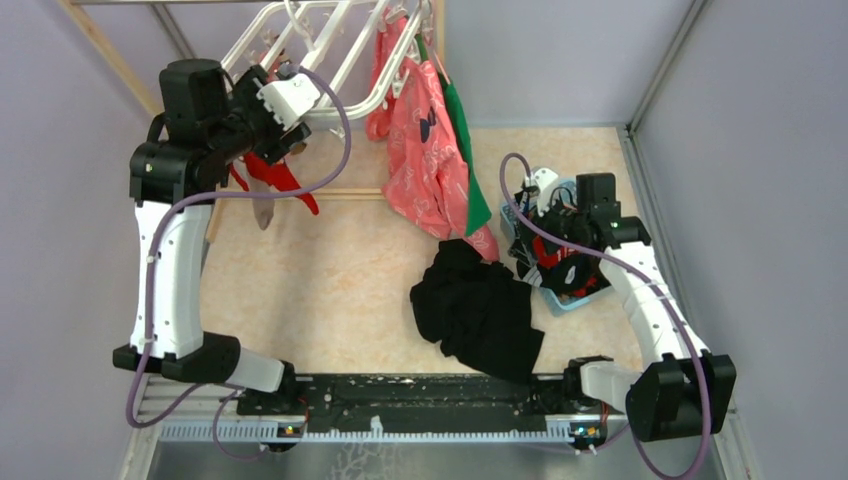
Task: Remove the socks clipped to the hanger
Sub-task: Adjust the hanger on the clothesline.
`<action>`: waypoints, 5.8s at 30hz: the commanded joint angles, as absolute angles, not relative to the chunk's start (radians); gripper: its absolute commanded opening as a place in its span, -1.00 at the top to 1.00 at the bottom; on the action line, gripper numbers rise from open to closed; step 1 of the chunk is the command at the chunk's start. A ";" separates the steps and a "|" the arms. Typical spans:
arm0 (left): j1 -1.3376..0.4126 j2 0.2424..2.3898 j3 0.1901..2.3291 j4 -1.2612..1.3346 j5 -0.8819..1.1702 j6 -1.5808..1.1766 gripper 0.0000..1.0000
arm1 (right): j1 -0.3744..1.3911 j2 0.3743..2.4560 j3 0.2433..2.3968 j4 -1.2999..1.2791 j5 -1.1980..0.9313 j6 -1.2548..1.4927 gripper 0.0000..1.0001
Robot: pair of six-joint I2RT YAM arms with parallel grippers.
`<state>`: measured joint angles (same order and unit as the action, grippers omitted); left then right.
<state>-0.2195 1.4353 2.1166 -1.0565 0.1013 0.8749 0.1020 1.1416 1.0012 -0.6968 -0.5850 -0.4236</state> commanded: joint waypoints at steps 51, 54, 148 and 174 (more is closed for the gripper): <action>-0.122 1.517 2.189 -1.253 0.235 1.156 0.07 | 0.102 1.160 0.927 -0.614 -0.608 -0.439 -0.72; -0.119 1.505 2.187 -1.285 0.233 1.159 0.15 | 0.101 1.161 0.926 -0.618 -0.609 -0.441 -0.72; -0.423 1.062 1.831 -1.038 -0.005 0.697 -0.97 | 0.118 1.213 0.939 -0.631 -0.620 -0.435 -0.72; -0.117 1.364 2.185 -1.204 0.107 0.766 -0.96 | 0.124 1.172 1.061 -0.609 -0.688 -0.396 -0.72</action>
<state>-0.1349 1.3888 2.1883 -1.2140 0.0048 0.7559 0.1123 1.2179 0.9318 -0.6605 -0.6182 -0.4332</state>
